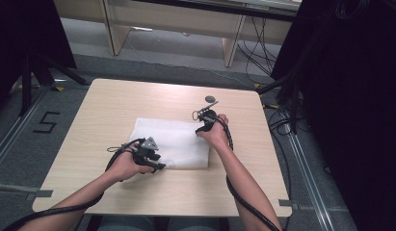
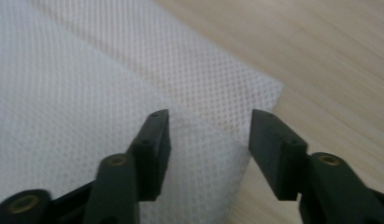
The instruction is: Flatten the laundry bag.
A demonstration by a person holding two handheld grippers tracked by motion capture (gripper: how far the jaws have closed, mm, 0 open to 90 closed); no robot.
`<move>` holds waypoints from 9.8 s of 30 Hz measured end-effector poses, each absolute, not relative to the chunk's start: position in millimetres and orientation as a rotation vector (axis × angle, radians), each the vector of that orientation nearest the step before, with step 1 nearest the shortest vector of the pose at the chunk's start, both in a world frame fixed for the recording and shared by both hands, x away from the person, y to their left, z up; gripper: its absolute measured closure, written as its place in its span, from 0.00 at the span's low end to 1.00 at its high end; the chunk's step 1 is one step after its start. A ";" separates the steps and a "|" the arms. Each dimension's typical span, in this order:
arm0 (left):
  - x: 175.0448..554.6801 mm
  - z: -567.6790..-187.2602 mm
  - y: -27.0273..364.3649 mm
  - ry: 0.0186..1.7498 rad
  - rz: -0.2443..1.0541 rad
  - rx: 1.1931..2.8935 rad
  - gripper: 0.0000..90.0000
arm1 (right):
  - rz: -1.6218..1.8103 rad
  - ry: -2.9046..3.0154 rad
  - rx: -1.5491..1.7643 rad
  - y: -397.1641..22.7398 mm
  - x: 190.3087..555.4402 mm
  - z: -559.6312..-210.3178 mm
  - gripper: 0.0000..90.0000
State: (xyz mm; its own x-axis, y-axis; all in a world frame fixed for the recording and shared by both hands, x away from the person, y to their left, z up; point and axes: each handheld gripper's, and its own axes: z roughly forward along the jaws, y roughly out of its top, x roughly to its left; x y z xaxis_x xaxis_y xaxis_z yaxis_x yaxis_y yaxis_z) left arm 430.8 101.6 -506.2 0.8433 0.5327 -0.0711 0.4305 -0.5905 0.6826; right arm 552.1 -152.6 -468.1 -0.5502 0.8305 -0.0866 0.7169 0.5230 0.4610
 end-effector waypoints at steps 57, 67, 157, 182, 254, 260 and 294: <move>424.2 -509.7 97.6 0.727 0.231 2.255 0.68 | 0.844 2.427 1.109 -160.5 505.2 -402.8 0.96; 423.3 -509.3 95.5 0.751 0.232 2.251 0.70 | 1.001 2.491 1.023 -151.8 464.2 -387.0 0.97; 398.0 -485.8 236.0 1.103 0.337 2.076 0.68 | 1.140 2.981 0.751 -171.7 359.2 -449.5 0.97; 387.3 -481.4 232.8 1.101 0.397 2.056 0.63 | 1.027 3.086 0.781 -190.2 348.3 -453.7 0.97; 372.8 -489.3 165.0 0.881 0.300 2.129 0.58 | 0.908 2.934 1.027 -199.3 366.5 -468.3 0.83; 370.1 -489.3 166.3 0.877 0.275 2.146 0.62 | 0.939 2.768 1.142 -211.8 366.3 -461.1 0.84; 370.2 -501.3 163.9 0.922 0.248 2.274 0.79 | 0.697 2.724 1.323 -190.3 393.0 -481.5 0.99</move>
